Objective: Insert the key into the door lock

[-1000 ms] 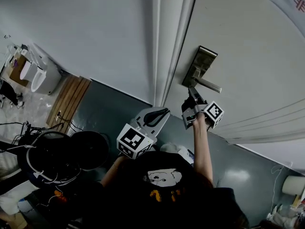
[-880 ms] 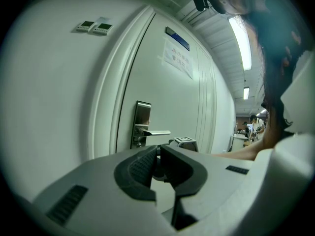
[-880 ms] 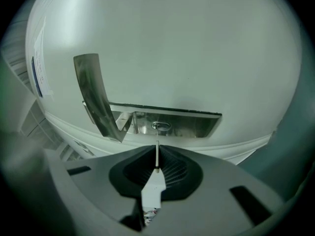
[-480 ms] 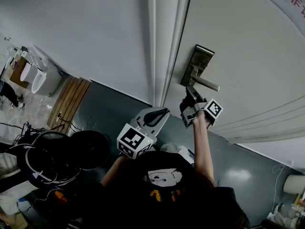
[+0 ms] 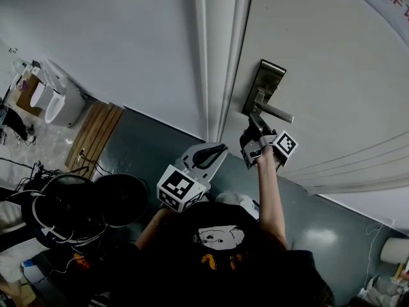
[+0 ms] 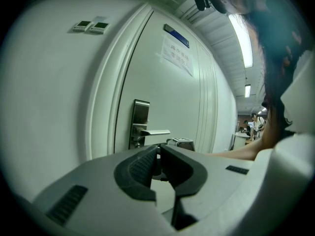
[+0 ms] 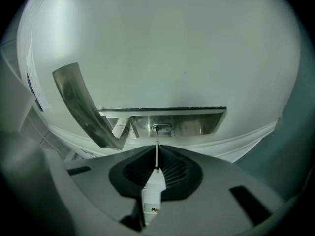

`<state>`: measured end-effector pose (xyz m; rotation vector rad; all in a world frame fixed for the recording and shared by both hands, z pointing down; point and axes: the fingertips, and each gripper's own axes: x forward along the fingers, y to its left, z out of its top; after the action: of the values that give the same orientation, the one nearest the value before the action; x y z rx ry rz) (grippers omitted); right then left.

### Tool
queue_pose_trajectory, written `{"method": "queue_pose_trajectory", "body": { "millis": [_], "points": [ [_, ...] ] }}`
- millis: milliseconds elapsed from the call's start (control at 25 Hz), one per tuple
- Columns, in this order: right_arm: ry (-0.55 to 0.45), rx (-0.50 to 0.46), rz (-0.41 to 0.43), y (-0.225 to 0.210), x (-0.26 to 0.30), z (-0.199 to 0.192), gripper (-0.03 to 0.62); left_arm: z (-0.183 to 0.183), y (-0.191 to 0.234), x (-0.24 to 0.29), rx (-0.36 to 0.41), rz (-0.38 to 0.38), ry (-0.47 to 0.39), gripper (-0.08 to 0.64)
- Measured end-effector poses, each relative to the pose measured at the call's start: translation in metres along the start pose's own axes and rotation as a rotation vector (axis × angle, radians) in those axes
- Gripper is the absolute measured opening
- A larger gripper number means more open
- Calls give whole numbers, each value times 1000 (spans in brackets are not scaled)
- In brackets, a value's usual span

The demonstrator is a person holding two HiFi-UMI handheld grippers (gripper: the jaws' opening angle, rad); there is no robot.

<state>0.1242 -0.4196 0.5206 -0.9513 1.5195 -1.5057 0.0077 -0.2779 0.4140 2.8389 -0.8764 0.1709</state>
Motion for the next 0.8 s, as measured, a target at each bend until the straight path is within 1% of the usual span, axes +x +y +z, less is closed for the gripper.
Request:
{"method": "queue_pose_trajectory", "body": {
  "millis": [160,480,800],
  "points": [
    [-9,52,33,2,2,0,20,0,-4,0,4,3,3,26],
    [-26,69,28,5,10,8,20,4,-6,4,11,14,8,26],
    [-20,56,40,3,14,12,20,1,1,4,4,42,17,26]
  ]
}}
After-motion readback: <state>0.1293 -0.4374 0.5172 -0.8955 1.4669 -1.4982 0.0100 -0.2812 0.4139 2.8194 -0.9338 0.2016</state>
